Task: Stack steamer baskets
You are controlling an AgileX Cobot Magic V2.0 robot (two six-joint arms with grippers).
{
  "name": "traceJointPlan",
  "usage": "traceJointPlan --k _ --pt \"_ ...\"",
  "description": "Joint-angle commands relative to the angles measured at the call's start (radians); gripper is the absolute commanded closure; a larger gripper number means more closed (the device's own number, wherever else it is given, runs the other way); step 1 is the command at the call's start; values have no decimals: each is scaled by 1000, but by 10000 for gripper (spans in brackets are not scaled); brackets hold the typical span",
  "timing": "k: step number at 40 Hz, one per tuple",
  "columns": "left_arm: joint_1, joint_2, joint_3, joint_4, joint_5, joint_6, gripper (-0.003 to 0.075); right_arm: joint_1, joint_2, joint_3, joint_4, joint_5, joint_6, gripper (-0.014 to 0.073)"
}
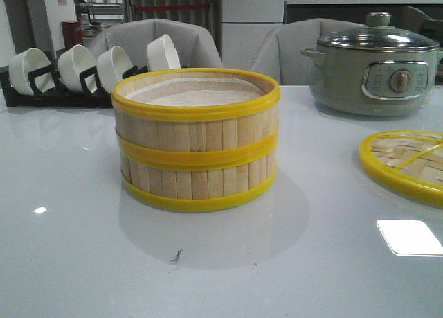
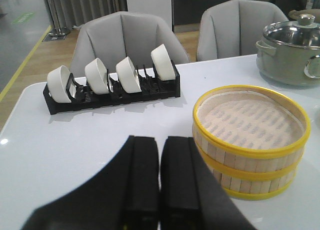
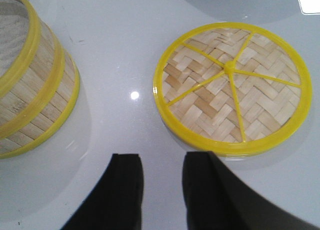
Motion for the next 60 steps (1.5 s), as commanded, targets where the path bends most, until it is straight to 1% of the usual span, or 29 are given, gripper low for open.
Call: traceJointPlan --k 1,18,28,35,40,45,48,55,60 --pt "1 12 -25 5 -83 -10 618 -1 -6 -40 -13 -67 -12 265" --pt "1 12 -25 5 -78 -10 618 -1 -6 -40 -12 -59 -12 265" --pt "1 12 -25 5 -78 -10 618 -1 -6 -40 77 -32 -12 265" --pt "1 12 -25 5 -78 -10 618 -1 -6 -38 76 36 -12 265" --pt "1 12 -25 5 -78 -10 618 -1 8 -35 33 -1 -12 265" --pt "1 12 -25 3 -78 -10 618 -16 79 -46 -8 -94 -12 265" --pt "1 12 -25 3 -78 -10 618 -50 166 -95 -9 -114 -12 272" --pt "1 12 -25 3 -78 -10 618 -153 398 -304 -9 8 -12 276" --pt "1 12 -25 3 -78 -10 618 -191 572 -469 -9 112 -12 274"
